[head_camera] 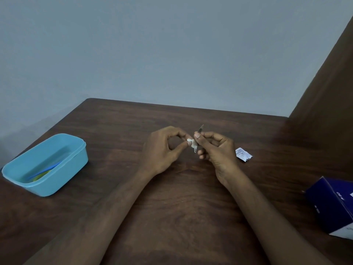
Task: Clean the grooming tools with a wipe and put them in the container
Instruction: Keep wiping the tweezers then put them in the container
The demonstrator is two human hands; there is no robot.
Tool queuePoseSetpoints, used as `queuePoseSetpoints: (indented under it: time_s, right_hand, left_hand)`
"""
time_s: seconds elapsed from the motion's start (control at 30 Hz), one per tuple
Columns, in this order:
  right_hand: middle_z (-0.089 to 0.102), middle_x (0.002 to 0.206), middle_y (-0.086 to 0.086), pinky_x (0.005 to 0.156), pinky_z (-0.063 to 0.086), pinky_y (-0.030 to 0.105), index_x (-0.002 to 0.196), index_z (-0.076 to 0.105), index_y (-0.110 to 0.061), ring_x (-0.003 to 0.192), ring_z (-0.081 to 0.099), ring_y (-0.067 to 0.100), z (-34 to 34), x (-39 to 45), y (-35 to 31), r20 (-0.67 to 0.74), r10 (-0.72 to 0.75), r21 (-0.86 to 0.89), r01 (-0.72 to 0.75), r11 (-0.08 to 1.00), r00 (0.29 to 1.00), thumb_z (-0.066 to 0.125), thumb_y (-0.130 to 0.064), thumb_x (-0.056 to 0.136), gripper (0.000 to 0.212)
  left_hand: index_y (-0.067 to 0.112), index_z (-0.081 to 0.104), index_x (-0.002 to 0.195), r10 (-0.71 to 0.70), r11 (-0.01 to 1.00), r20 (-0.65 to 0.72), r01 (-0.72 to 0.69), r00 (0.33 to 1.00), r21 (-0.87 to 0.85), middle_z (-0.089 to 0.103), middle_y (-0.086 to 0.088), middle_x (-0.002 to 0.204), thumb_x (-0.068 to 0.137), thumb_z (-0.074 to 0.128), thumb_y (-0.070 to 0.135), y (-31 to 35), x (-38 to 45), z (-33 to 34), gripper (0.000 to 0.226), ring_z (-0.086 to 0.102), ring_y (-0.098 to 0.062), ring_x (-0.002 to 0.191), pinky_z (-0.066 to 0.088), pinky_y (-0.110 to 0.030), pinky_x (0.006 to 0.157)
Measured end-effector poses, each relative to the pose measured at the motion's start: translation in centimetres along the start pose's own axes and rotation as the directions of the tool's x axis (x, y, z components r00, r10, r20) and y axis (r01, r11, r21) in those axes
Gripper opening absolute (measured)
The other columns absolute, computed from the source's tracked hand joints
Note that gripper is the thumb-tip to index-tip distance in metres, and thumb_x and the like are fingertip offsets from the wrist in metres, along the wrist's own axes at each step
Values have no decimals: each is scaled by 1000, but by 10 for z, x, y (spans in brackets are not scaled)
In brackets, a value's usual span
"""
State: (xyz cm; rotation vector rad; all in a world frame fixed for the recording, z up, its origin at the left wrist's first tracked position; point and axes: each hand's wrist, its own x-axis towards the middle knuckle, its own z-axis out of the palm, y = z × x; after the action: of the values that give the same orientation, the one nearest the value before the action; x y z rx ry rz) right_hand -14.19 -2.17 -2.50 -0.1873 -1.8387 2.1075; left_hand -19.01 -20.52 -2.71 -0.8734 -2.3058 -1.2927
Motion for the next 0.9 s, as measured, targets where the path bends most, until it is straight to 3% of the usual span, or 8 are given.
queuePoseSetpoints:
  time_s: [0.07,0.23,0.4,0.53,0.63,0.7,0.77,0.9]
  right_hand:
    - [76,74,12,49,51,21,95,78,-5,52,61,10,3,-2,1,2,-1,-13,1,1000,1000,83,-16,91,13]
    - [76,74,12,55,52,22,99,78,0,56,61,12,-2,2,3,-54,-44,-30,43,999,998,83,-17,91,20]
    - [78,82,22,59,56,26,100,77,3,61,64,17,5,-3,4,12,-53,-49,54,997,999,83,-15,91,21]
    - [78,80,19,61,56,26,97,78,-1,66,68,23,1,-1,2,-63,-47,-34,44,998,997,84,-16,91,16]
    - [80,81,14,57,56,24,85,76,-8,59,68,17,-1,-1,-4,-134,-26,-9,25,1000,991,84,-11,90,10]
    - [81,84,10,54,53,24,76,69,-12,58,66,16,0,-2,-5,-152,-23,-20,20,1000,988,83,-6,89,20]
    - [81,86,11,51,50,23,71,64,-11,57,65,15,1,-2,-7,-120,-13,-34,9,999,993,82,-3,88,26]
    - [77,81,15,55,53,25,57,67,-20,60,67,18,3,-5,-11,41,15,-17,-15,1000,999,80,2,88,40]
  left_hand:
    - [35,79,97,7,1000,-31,-8,999,-23,75,19,97,93,81,36,-1,1,-2,5,72,0,92,55,-30,75]
    - [34,79,97,49,998,75,-47,996,-30,75,18,95,92,83,31,5,-1,-2,7,61,6,66,38,-13,58]
    - [36,76,96,10,1000,-57,-9,998,17,74,21,97,92,79,37,-1,1,-1,5,70,2,93,55,-29,78]
    - [32,77,96,75,997,71,-75,995,7,74,19,96,92,83,29,5,-1,-2,7,64,7,76,39,-11,65]
    - [34,77,95,11,998,13,-10,1000,-57,76,19,97,94,82,29,4,0,-1,7,64,9,74,43,-16,67]
    - [33,77,93,-70,991,-47,64,996,-119,76,18,99,94,81,27,1,2,-2,7,61,12,63,47,-23,63]
    - [33,77,92,-130,986,-69,121,989,-118,77,19,100,94,80,28,-1,4,-1,7,61,6,55,51,-31,57]
    - [36,75,89,-181,971,-15,176,983,-164,78,20,104,94,82,31,3,4,-3,9,68,-14,46,51,-29,51]
